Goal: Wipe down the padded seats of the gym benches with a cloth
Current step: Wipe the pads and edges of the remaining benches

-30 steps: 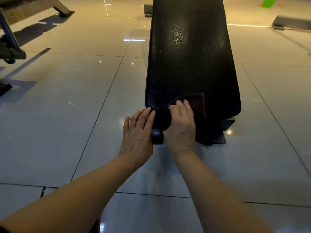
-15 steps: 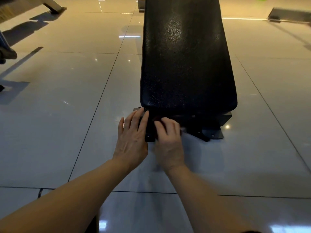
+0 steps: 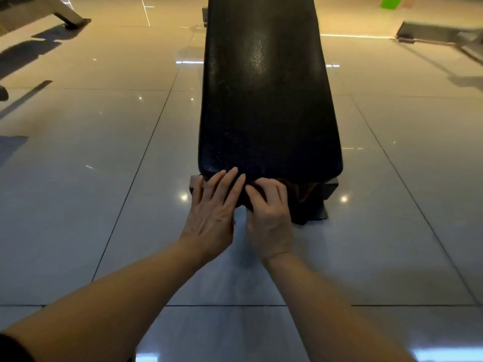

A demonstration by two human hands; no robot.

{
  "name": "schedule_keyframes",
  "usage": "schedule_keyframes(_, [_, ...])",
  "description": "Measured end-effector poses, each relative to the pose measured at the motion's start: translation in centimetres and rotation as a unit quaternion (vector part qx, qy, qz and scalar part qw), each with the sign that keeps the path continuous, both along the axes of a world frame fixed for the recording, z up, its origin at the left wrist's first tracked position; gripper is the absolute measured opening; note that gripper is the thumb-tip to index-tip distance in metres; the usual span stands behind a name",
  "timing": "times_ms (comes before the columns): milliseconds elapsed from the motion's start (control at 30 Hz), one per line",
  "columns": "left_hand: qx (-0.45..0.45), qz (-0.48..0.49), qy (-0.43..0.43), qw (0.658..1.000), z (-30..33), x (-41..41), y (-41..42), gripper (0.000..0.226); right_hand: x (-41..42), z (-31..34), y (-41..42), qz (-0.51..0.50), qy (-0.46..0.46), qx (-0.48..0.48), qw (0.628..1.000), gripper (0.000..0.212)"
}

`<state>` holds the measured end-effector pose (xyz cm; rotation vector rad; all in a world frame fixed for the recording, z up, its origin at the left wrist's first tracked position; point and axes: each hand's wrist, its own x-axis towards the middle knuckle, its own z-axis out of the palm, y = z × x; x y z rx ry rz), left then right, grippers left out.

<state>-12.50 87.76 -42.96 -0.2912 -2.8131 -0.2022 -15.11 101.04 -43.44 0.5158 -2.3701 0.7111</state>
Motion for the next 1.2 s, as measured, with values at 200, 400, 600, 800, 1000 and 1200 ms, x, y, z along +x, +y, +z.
schedule_keyframes(200, [-0.047, 0.016, -0.106, 0.993, 4.2, -1.1, 6.5, 0.087, -1.8, 3.3, 7.0, -0.148, -0.142, -0.055, 0.977, 0.026])
schedule_keyframes(400, [0.032, 0.044, -0.162, 0.985, 12.0, 1.3, 10.8, 0.075, 0.9, 12.2, 10.7, -0.107, -0.211, -0.035, 0.971, 0.032])
schedule_keyframes(600, [0.128, 0.091, -0.193, 0.969, 13.1, 2.9, 13.4, 0.070, 2.1, 12.7, 14.9, -0.125, -0.344, -0.177, 0.914, 0.041])
schedule_keyframes(800, [0.091, 0.068, -0.245, 0.963, 10.3, 2.2, 19.3, 0.077, 2.2, 9.1, 18.5, -0.053, -0.396, -0.176, 0.899, 0.041])
schedule_keyframes(1000, [0.138, 0.113, -0.241, 0.954, 11.6, 0.2, 22.9, 0.074, -2.5, 11.8, 22.5, 0.019, -0.368, -0.116, 0.922, 0.041])
schedule_keyframes(1200, [0.201, 0.162, -0.195, 0.946, 12.7, -1.4, 24.8, 0.067, -6.0, 14.1, 23.1, 0.036, -0.384, -0.049, 0.921, 0.041])
